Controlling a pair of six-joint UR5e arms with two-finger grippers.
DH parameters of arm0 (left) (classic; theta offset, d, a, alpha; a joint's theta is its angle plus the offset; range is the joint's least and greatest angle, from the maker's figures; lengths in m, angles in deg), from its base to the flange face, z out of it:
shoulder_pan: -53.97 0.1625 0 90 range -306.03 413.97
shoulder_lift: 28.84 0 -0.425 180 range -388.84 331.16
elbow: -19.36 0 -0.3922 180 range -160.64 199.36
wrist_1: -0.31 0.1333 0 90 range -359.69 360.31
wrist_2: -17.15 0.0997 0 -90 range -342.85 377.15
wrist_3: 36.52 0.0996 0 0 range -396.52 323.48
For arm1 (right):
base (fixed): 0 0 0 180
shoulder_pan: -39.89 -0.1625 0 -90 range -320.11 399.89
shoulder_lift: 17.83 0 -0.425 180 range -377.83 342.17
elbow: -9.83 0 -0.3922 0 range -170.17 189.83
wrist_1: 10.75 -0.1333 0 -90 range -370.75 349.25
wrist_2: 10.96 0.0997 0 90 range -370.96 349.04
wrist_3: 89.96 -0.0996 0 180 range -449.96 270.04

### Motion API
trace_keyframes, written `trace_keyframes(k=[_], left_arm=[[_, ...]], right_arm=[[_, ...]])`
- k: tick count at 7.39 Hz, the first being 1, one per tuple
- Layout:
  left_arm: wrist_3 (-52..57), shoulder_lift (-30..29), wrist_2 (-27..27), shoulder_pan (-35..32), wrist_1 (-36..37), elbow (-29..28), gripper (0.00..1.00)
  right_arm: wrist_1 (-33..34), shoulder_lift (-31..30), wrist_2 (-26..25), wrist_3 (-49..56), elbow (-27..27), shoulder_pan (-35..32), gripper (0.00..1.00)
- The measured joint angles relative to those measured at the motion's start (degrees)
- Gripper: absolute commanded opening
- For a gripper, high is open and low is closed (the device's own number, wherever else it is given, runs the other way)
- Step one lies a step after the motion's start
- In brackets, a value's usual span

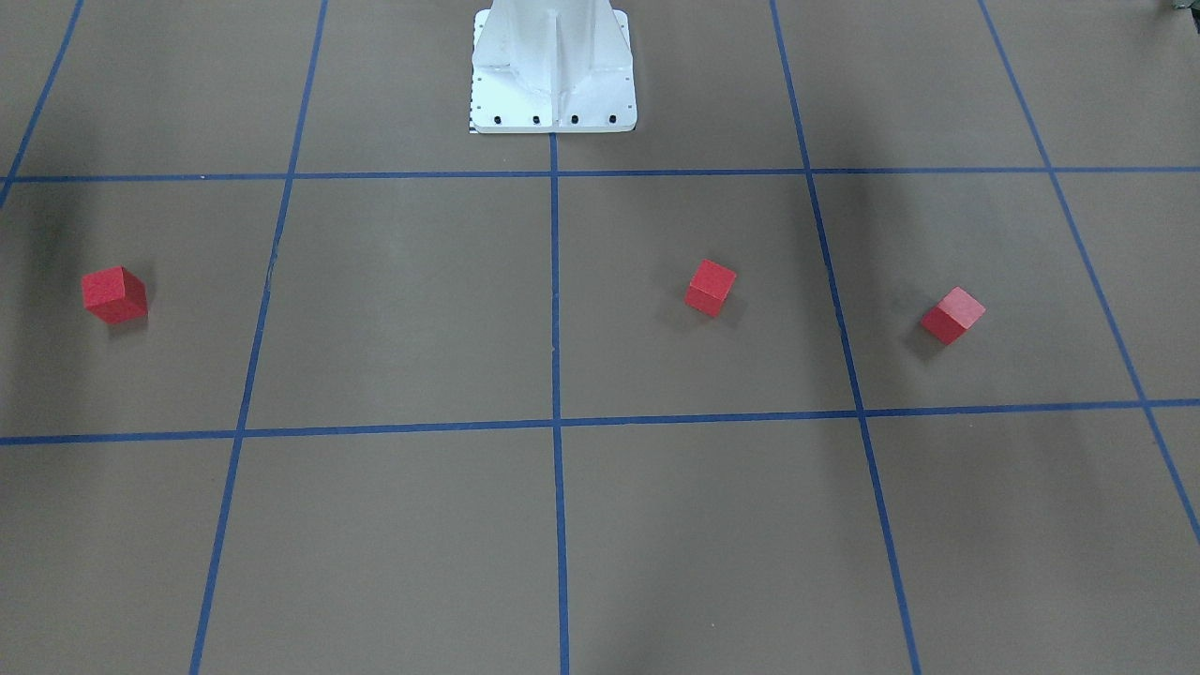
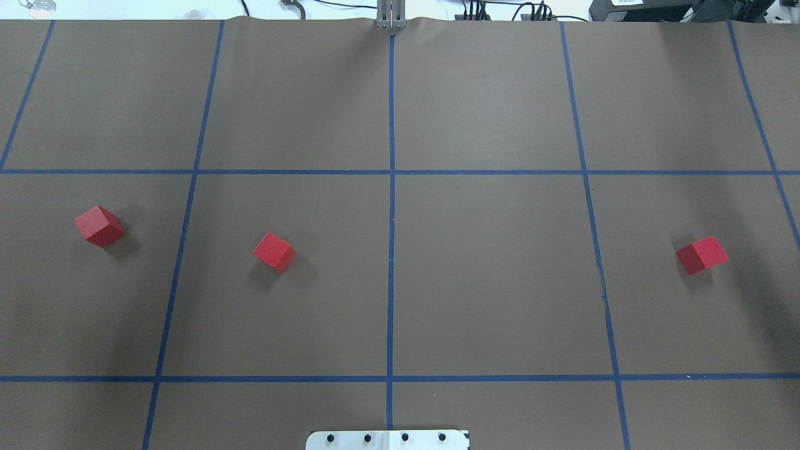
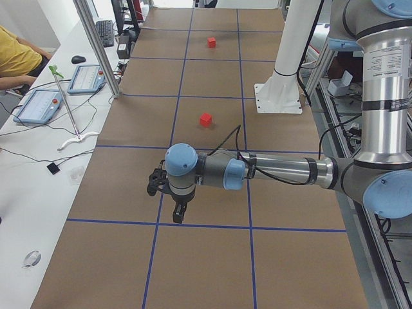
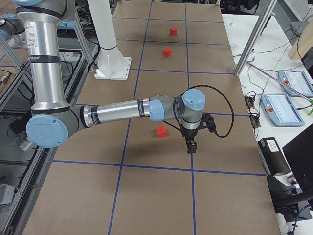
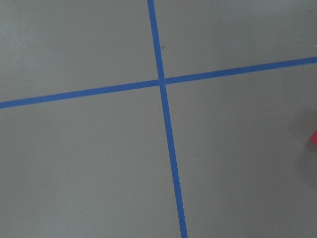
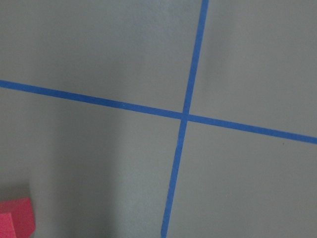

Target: Form red blocks into L shape at center

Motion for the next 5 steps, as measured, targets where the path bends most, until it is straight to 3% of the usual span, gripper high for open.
trace_keyframes(k=[2, 5], left_arm=[[-0.6, -2.6, 0.0, 0.0, -6.9, -0.7, 1.00], [-5.3, -4.2, -0.3, 0.0, -14.1, -1.3, 1.00]], right_arm=[[-12.3, 0.0, -0.1, -1.6, 1.1, 0.3, 1.00], [-16.5, 0.0, 2.5, -8.3, 1.4, 0.9, 0.99]])
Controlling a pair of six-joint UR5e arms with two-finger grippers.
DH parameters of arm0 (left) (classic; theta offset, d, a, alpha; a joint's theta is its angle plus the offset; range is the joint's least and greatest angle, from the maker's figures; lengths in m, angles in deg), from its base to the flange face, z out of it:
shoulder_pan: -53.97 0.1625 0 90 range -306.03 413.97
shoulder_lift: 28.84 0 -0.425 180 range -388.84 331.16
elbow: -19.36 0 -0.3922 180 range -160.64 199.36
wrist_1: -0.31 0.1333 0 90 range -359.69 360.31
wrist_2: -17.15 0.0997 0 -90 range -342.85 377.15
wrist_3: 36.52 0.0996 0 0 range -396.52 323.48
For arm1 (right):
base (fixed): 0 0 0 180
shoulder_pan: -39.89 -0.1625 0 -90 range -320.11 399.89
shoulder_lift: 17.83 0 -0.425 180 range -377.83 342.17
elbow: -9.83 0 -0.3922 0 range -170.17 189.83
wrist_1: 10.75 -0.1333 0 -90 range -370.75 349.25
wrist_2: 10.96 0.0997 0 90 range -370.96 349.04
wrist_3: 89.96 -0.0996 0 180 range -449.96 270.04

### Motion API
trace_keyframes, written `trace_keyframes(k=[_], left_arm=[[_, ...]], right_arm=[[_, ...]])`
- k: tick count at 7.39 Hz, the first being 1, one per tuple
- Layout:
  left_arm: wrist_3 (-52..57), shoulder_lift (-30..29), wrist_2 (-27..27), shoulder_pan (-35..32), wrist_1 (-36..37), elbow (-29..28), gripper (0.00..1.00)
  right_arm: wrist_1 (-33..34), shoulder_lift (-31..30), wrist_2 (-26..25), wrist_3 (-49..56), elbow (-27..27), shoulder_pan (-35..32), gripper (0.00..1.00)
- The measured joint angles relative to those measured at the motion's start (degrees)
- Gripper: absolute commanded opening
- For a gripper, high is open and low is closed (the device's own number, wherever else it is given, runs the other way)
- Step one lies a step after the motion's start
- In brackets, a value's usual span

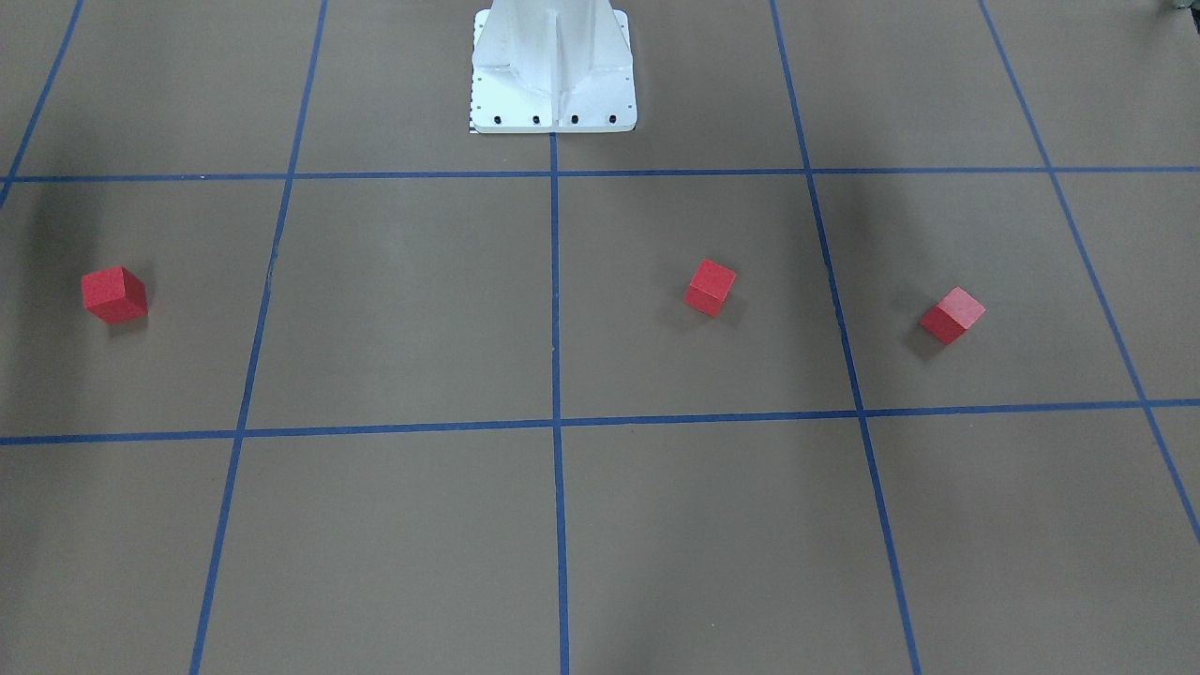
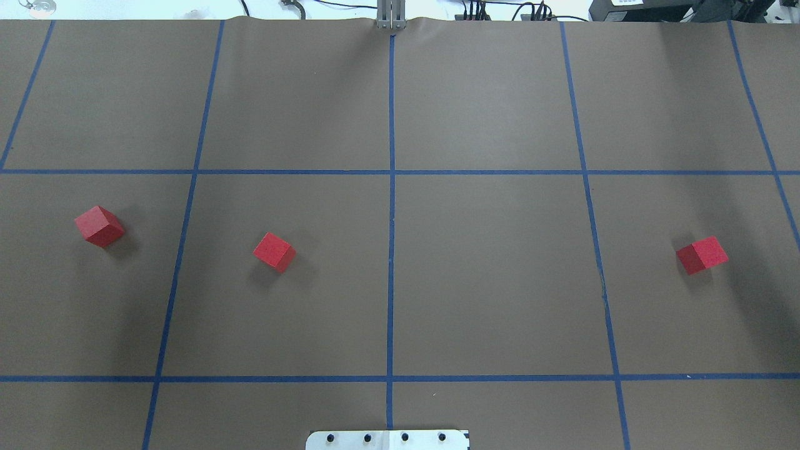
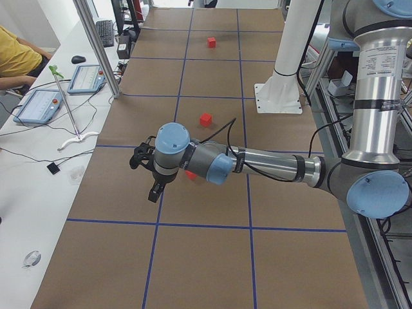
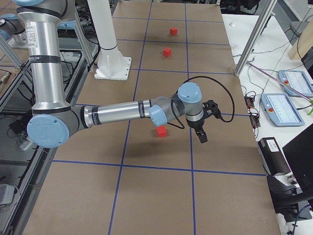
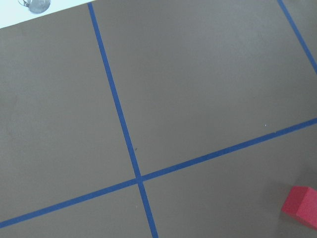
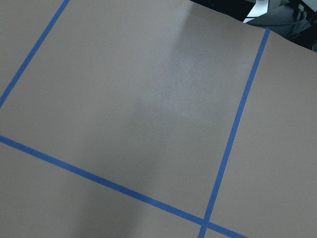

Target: Form red blocks into L shape at center

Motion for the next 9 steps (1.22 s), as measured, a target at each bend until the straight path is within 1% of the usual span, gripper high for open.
trace_keyframes(k=[2, 3, 4, 6, 7, 9], left_arm=[[-1.0, 0.5, -0.1, 0.3, -6.2, 0.0, 1.00], [-1.1, 0.6, -0.2, 0.5, -7.8, -0.1, 1.00], [-1.1, 0.6, -0.2, 0.7, -8.5, -0.1, 1.00], [-1.1, 0.7, -0.1, 1.2, -8.9, -0.1, 1.00], [-1.1, 0.7, -0.2, 1.5, -8.9, 0.0, 1.00], [-1.0, 0.7, -0.2, 2.1, -9.2, 0.0, 1.00]], right_arm=[[-1.0, 0.0, 2.1, -2.8, -1.2, 4.0, 1.00], [-2.0, -0.2, 2.1, -7.8, -2.1, 7.3, 1.00], [-5.0, -1.1, 1.3, -14.4, -3.2, 10.8, 1.00], [-13.5, -5.6, -3.3, -24.8, -4.0, 18.0, 0.99], [-15.7, -8.3, -5.3, -27.1, -4.3, 20.4, 0.99], [-17.1, -13.1, -7.7, -28.7, -5.9, 23.5, 0.99]])
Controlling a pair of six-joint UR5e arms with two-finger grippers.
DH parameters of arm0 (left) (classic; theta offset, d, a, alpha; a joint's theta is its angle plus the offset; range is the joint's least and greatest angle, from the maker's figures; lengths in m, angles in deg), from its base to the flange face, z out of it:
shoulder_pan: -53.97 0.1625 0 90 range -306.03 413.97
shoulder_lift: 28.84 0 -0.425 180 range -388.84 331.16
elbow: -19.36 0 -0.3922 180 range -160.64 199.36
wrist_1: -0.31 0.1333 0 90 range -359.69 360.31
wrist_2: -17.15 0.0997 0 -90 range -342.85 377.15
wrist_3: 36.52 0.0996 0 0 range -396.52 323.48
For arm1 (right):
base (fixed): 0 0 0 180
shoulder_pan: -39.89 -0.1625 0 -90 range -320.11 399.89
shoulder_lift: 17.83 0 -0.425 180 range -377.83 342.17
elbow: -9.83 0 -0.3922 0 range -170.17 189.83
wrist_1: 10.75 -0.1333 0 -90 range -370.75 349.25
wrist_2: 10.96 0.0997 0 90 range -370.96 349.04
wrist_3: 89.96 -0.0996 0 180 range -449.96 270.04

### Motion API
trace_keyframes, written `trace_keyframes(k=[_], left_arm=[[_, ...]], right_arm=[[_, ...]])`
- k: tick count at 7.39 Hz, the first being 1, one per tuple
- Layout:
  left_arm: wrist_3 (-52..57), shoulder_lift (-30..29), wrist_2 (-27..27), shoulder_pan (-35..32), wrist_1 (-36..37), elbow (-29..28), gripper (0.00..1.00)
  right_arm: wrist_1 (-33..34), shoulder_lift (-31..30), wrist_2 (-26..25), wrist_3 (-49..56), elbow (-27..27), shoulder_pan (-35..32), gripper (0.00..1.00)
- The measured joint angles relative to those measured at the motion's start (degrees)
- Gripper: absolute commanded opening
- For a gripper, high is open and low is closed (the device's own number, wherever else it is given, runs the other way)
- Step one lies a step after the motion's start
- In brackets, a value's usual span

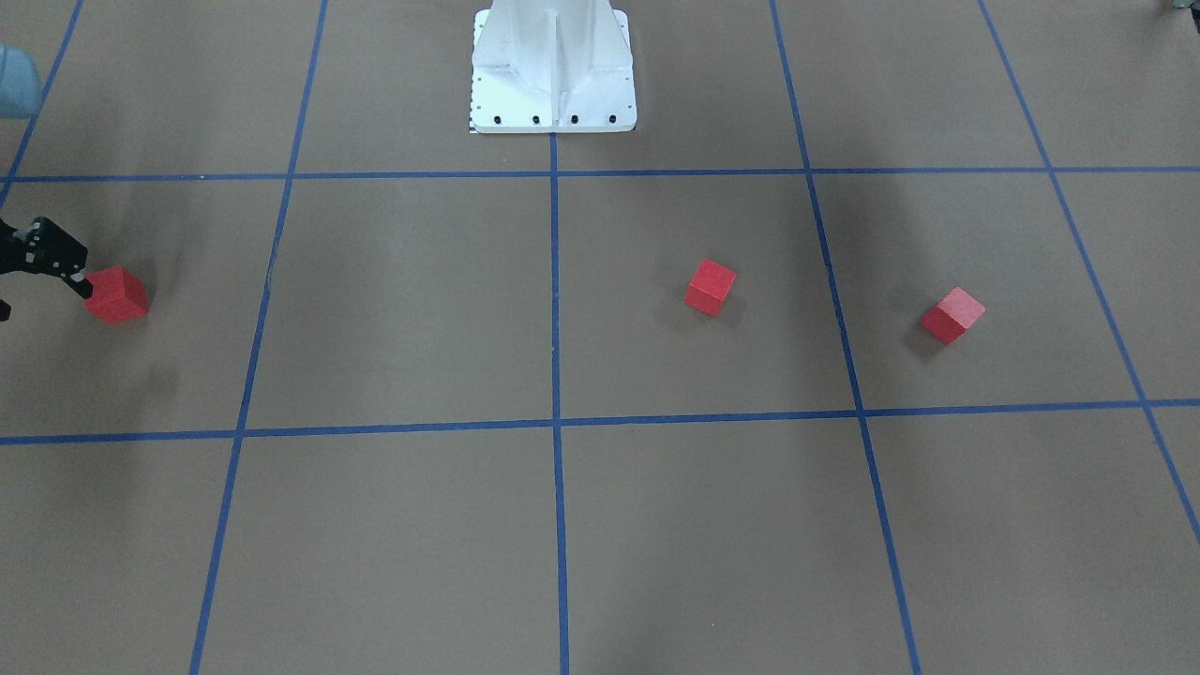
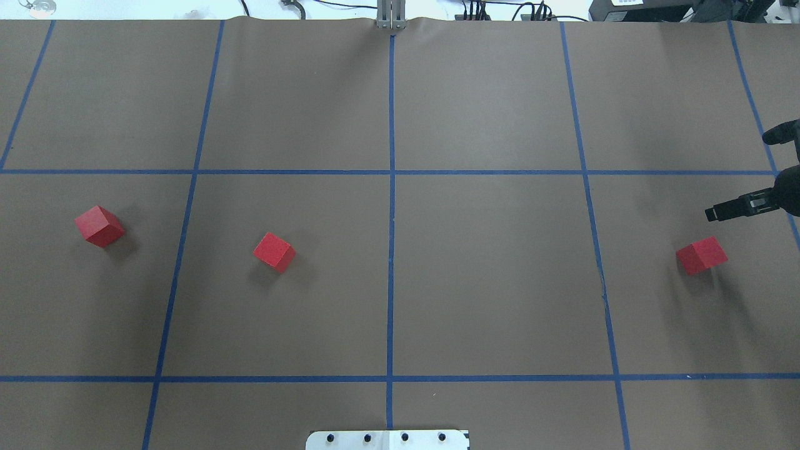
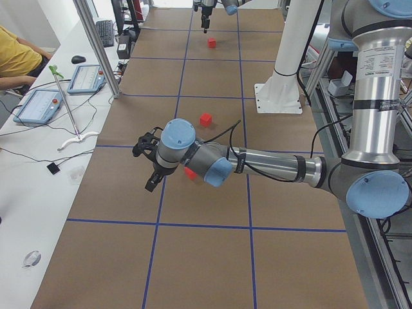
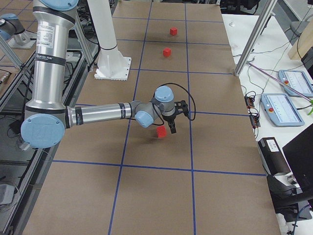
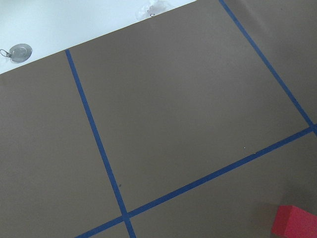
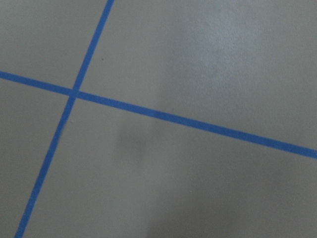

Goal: Form red blocks into L shape at center
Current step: 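Lower the right gripper onto the red cube nearest it and grasp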

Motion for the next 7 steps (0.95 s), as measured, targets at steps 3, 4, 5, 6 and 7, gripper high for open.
trace_keyframes(k=[3, 4, 5, 6, 7], left_arm=[[0.1, 0.0, 0.0, 0.3, -0.7, 0.0, 1.00], [0.1, 0.0, 0.1, 0.4, -0.8, 0.0, 1.00], [0.1, 0.0, 0.1, 0.4, -0.8, 0.0, 1.00], [0.1, 0.0, 0.1, 0.4, -0.8, 0.0, 1.00], [0.1, 0.0, 0.1, 0.5, -0.8, 0.0, 1.00]], right_arm=[[-0.2, -2.1, -2.9, -4.5, -2.4, 5.2, 0.99], [-0.2, -2.2, -3.9, -5.2, -2.5, 6.8, 0.99], [-0.2, -2.2, -4.5, -5.5, -2.4, 7.7, 0.99], [-0.2, -2.2, -4.8, -5.5, -2.2, 8.3, 0.99], [-0.2, -2.2, -5.1, -5.4, -1.8, 8.6, 0.99]])
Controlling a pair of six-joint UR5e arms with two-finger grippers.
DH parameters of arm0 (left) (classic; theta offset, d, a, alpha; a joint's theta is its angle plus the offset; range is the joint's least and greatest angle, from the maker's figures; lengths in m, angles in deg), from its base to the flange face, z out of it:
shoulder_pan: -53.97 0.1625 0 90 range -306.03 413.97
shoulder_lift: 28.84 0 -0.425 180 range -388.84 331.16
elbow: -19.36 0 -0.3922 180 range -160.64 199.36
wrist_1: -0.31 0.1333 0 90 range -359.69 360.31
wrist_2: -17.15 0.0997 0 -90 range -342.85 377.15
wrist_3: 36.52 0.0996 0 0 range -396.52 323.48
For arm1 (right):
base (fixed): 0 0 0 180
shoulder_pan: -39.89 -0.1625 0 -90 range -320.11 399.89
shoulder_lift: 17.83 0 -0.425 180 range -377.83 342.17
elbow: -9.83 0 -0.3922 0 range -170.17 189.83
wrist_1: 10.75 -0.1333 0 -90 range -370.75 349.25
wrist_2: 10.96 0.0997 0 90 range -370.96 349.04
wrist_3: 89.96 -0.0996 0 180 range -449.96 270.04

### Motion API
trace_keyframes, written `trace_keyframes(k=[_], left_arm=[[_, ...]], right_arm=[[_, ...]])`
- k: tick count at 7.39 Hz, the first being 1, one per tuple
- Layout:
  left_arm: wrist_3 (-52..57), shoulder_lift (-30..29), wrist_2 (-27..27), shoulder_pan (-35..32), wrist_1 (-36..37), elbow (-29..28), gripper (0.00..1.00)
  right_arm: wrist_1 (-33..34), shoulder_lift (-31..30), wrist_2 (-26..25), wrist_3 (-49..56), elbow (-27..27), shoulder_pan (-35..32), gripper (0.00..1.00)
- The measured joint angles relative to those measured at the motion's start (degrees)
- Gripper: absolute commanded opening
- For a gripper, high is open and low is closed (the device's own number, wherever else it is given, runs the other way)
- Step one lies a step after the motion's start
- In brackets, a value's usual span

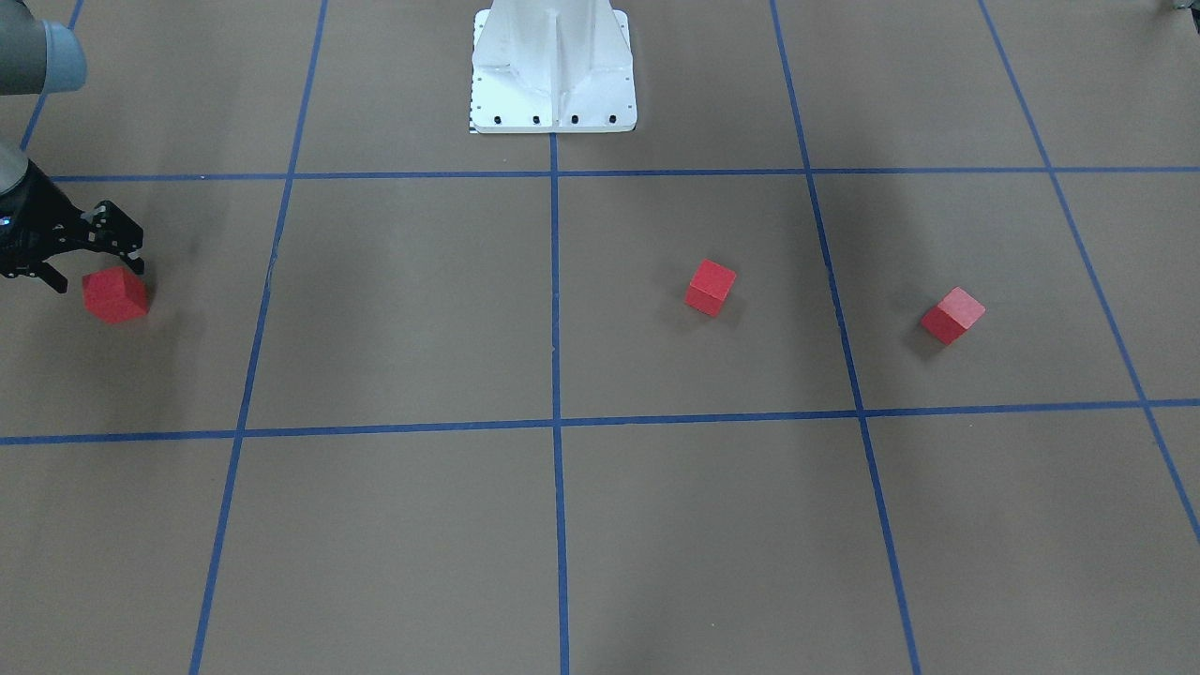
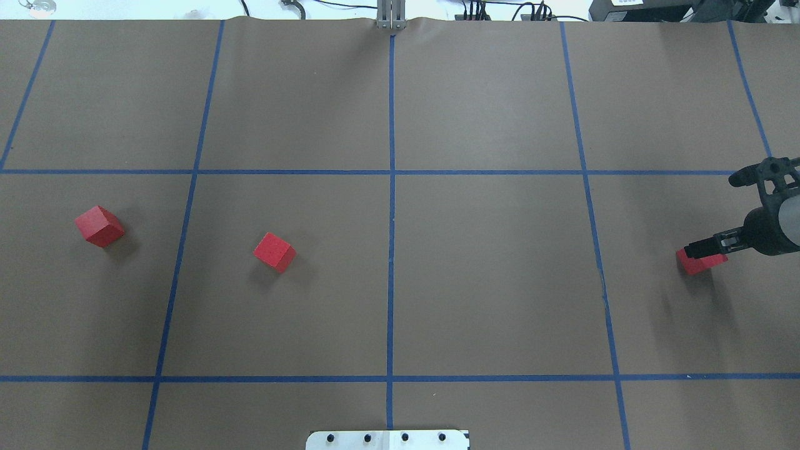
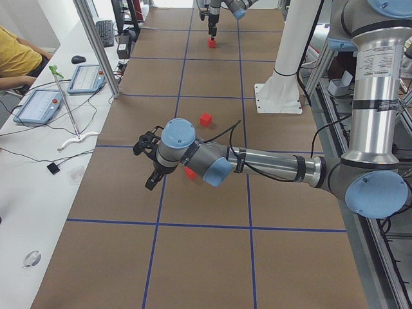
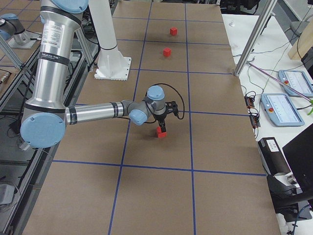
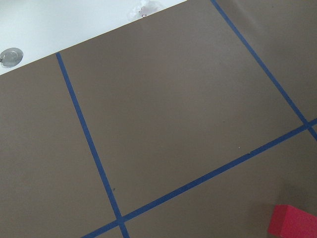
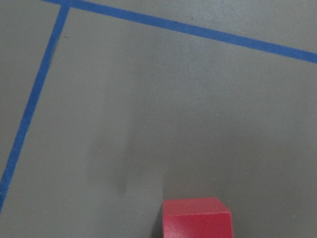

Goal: Form red blocks into L shape at center
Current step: 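Lower the right gripper onto the red cube nearest it and grasp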

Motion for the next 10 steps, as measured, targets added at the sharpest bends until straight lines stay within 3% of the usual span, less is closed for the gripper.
trace_keyframes(k=[5, 8, 9, 10], left_arm=[[0.0, -0.1, 0.0, 0.0, 0.0, 0.0, 1.00], [0.1, -0.1, 0.0, 0.0, 0.0, 0.0, 1.00], [0.2, -0.1, 0.0, 0.0, -0.1, -0.1, 1.00], [0.2, 0.0, 0.0, 0.0, -0.2, -0.1, 1.00]], right_arm=[[0.0, 0.5, -0.4, 1.5, 2.4, 0.7, 0.96], [-0.1, 0.7, -0.3, 3.3, 3.7, 1.1, 0.82], [-0.1, 0.8, -0.3, 3.4, 3.8, 1.4, 0.69], [-0.1, 0.9, -0.3, 3.4, 3.8, 1.7, 0.36]])
